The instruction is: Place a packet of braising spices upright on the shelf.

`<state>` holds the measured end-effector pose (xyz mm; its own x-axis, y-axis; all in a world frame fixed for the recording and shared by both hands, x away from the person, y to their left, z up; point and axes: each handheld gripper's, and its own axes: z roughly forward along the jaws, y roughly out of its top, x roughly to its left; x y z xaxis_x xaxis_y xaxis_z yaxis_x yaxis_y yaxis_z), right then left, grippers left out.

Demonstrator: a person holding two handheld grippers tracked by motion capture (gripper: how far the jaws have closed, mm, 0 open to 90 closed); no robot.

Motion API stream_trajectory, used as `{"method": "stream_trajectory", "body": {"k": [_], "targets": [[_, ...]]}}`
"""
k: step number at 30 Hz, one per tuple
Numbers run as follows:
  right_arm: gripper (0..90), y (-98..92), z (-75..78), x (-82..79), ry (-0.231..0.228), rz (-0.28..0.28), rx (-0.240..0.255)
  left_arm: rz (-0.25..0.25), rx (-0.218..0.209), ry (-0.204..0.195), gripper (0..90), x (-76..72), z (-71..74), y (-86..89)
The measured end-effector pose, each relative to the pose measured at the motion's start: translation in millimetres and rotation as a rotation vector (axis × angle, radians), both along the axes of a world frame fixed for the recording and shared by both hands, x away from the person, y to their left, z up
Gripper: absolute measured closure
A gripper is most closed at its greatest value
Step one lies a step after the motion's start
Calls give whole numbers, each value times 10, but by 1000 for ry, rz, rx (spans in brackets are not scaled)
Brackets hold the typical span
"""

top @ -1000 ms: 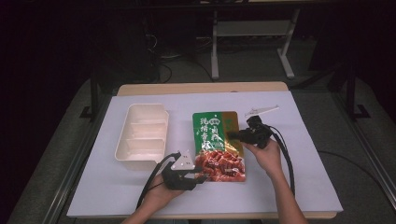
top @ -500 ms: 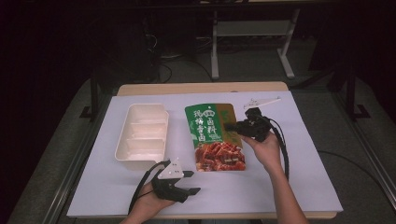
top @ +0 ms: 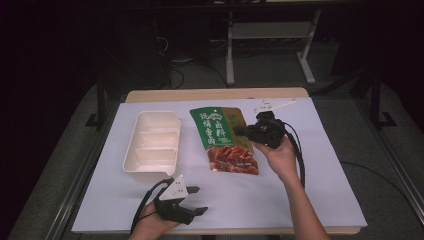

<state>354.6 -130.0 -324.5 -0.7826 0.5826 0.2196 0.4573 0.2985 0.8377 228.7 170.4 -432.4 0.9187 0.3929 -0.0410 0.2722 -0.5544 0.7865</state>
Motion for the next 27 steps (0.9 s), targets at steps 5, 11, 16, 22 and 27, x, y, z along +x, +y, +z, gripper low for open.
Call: {"method": "stream_trajectory", "body": {"k": [5, 11, 16, 22, 27], "targets": [[895, 79, 77, -20, -29, 9, -1, 3, -9, -4, 314, -23, 11, 36], [896, 122, 135, 7, -48, -3, 5, 11, -15, -6, 306, -36, 9, 79], [896, 179, 212, 30, -69, -9, 15, 23, -9, -3, 302, -31, -19, 113], [896, 237, 312, 42, -85, 1, 25, 6, 10, -8, 299, -34, -66, 104], [896, 317, 417, 66, -108, 13, 39, 5, 16, -20, 295, -42, -75, 86]]}}
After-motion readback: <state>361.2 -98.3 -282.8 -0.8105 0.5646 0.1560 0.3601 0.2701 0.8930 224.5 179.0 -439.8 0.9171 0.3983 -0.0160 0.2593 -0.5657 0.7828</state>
